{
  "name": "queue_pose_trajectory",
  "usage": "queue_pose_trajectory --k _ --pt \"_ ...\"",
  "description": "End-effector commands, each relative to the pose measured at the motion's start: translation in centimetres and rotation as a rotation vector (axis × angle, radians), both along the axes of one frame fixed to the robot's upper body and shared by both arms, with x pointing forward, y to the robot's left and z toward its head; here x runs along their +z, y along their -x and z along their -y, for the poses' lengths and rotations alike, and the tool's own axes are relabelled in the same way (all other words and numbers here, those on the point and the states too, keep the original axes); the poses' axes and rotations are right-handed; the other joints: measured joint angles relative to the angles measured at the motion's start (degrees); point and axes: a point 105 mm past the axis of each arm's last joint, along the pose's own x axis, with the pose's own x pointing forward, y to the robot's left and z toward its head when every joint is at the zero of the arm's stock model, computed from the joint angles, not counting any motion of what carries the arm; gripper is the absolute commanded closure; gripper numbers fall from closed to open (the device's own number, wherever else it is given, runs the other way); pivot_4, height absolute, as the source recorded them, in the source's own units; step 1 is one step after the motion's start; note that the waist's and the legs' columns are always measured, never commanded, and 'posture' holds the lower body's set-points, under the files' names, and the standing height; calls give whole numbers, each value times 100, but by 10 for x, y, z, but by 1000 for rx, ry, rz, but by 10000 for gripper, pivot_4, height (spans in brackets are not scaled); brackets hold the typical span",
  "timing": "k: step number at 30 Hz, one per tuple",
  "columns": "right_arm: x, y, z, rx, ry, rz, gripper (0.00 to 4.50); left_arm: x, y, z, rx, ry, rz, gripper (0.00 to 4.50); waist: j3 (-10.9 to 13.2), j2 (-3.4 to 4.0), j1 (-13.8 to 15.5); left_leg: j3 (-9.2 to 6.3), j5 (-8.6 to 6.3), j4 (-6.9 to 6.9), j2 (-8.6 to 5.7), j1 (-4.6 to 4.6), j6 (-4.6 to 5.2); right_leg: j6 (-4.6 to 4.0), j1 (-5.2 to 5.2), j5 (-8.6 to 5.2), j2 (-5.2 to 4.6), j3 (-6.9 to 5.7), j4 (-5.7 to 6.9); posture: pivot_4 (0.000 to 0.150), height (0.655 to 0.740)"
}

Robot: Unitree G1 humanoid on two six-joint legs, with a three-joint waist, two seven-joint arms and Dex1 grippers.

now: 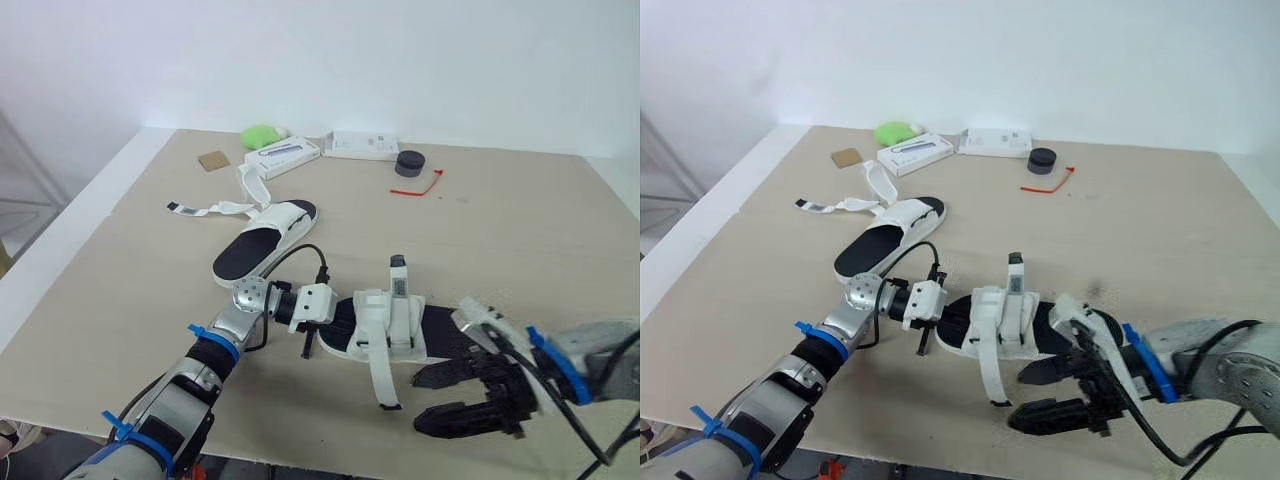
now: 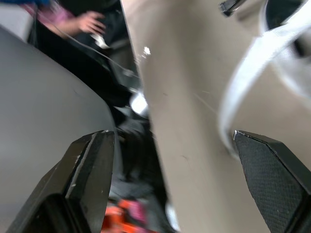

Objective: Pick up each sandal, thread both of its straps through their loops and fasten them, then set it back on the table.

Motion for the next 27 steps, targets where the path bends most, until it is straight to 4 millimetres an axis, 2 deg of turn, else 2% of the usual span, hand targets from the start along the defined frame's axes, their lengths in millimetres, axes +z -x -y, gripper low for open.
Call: queue_pose_trajectory --k 1,3,9,15,20,27 --pt "-3 2 -8 -23 1 -90 2872 -71 23 -26 18 -262 -198 45000 -1 2 5 -2 1 0 -1 -3 1 1 -2 1 1 0 0 1500 7400" --pt "-1 2 -12 -28 -2 -108 2872 -71 22 -26 19 -262 -197 45000 -1 3 6 -11 1 0 -3 -13 3 20 -9 12 10 0 0 1500 7400" --pt "-6 -5 -17 -34 59 -67 2872 -69 23 -22 18 -254 -196 45000 -3 6 6 -27 1 2 2 -20 5 3 -12 1 27 -1 0 1500 7400" --pt "-2 -14 -9 -64 78 -51 2872 -70 24 -24 19 -256 -197 45000 -4 9 6 -31 3 3 2 -24 7 2 -12 1 26 -1 0 1500 7400" --pt "3 -31 0 -114 82 -33 2872 -70 24 -24 20 -255 -198 45000 -8 17 6 -33 3 3 1 -26 7 2 -15 1 28 -1 0 1500 7400" --pt "-3 -11 -16 -1 92 -77 2872 -70 23 -25 27 -253 -199 45000 -12 23 6 -41 3 2 0 -35 8 5 -18 2 30 -3 1 1500 7400"
